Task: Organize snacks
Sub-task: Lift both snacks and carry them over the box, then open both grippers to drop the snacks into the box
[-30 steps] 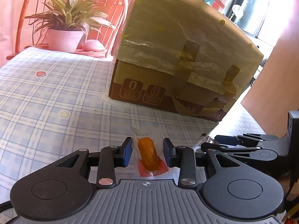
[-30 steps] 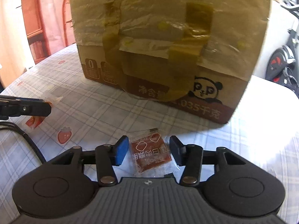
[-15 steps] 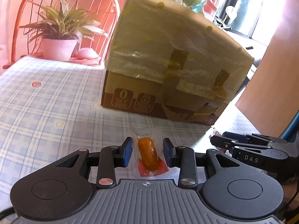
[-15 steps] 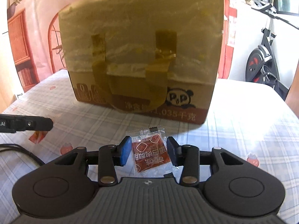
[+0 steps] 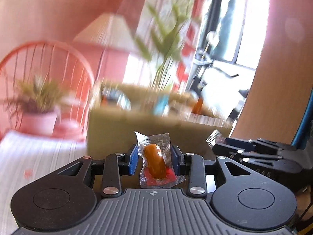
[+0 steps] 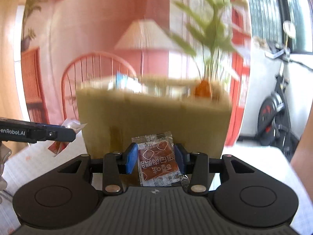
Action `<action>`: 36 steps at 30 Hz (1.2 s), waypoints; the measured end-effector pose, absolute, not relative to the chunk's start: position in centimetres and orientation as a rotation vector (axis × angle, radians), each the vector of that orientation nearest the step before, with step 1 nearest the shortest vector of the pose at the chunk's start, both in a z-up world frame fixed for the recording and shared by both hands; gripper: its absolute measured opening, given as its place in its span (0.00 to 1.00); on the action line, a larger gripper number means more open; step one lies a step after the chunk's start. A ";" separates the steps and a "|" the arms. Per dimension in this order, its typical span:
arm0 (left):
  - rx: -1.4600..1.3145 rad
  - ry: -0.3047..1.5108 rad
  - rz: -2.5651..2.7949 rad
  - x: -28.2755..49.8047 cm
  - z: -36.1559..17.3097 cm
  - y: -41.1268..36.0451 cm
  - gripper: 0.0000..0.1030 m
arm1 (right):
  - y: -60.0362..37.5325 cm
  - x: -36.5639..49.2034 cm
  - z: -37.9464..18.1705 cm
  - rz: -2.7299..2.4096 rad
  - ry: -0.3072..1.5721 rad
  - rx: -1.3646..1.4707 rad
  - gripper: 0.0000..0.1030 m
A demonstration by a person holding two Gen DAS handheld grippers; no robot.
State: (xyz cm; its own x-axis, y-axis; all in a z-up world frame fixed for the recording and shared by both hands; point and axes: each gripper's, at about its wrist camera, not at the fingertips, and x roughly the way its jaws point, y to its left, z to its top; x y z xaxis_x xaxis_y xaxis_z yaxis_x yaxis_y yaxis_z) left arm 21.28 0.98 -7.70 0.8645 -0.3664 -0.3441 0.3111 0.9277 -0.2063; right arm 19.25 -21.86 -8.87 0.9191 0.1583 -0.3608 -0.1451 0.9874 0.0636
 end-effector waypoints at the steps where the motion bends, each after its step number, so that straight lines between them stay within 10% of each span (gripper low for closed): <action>1: -0.147 0.372 -0.364 21.9 -6.6 0.9 0.36 | -22.0 19.7 -7.9 0.157 0.353 0.029 0.43; 14: -0.121 0.381 -0.372 33.8 -0.5 -3.0 0.39 | -25.4 28.9 -4.7 0.086 0.336 0.078 0.43; 17: -0.102 0.418 -0.361 35.8 -0.6 -3.0 0.60 | -25.7 30.0 -5.3 0.070 0.371 0.077 0.44; 24: -0.053 0.420 -0.282 34.7 0.2 -1.9 0.86 | -26.6 29.7 -4.8 0.043 0.380 0.111 0.67; 36: -0.010 0.393 -0.200 27.3 3.0 -1.3 0.91 | -25.6 23.5 -0.5 0.068 0.329 0.142 1.00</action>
